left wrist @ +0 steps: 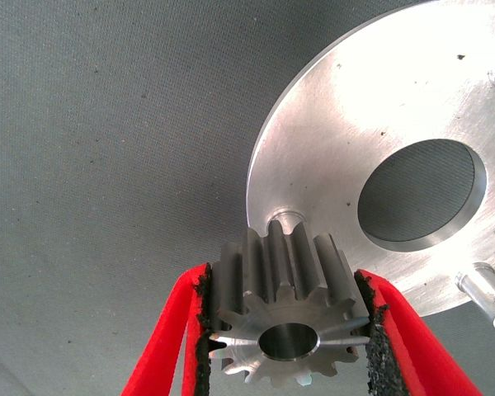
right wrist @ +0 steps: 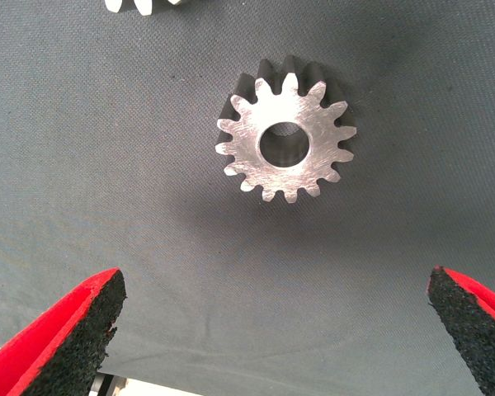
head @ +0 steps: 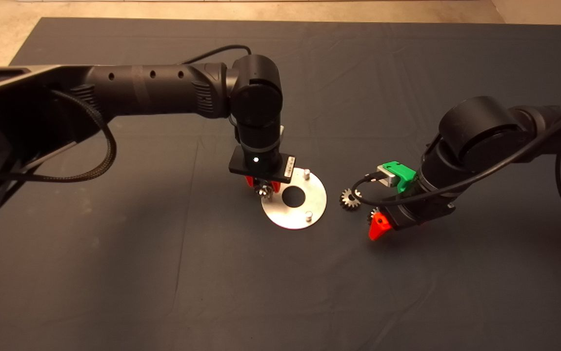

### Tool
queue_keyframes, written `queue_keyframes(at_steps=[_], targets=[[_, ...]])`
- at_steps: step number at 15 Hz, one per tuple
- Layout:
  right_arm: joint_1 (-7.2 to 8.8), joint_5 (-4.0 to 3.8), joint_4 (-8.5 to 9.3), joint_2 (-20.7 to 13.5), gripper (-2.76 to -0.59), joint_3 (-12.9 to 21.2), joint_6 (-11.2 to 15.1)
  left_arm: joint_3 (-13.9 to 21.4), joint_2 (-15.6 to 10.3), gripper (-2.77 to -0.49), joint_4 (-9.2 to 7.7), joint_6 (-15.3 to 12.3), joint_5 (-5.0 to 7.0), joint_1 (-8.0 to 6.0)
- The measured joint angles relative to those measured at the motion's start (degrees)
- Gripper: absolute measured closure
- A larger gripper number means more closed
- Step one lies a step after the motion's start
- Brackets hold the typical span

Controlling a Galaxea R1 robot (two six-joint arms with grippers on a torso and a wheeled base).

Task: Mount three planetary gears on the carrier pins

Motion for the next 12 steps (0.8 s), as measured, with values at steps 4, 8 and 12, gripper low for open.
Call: queue_keyframes(at_steps=[4,8,12], targets=[[-0.01,0.00,0.00,0.0,-2.73,0.0,0.0,0.0,0.1,-0.95,-0.01,0.0,-0.49,0.08],[0.00,0.02,0.00,0.0,-2.73,0.0,0.0,0.0,0.3,-0.95,-0.01,0.0,-0.88,0.08],[-0.01,0.02,0.00,-0.1,-2.73,0.0,0.0,-1.0,0.3,-0.95,-0.06,0.2,-0.88,0.10]])
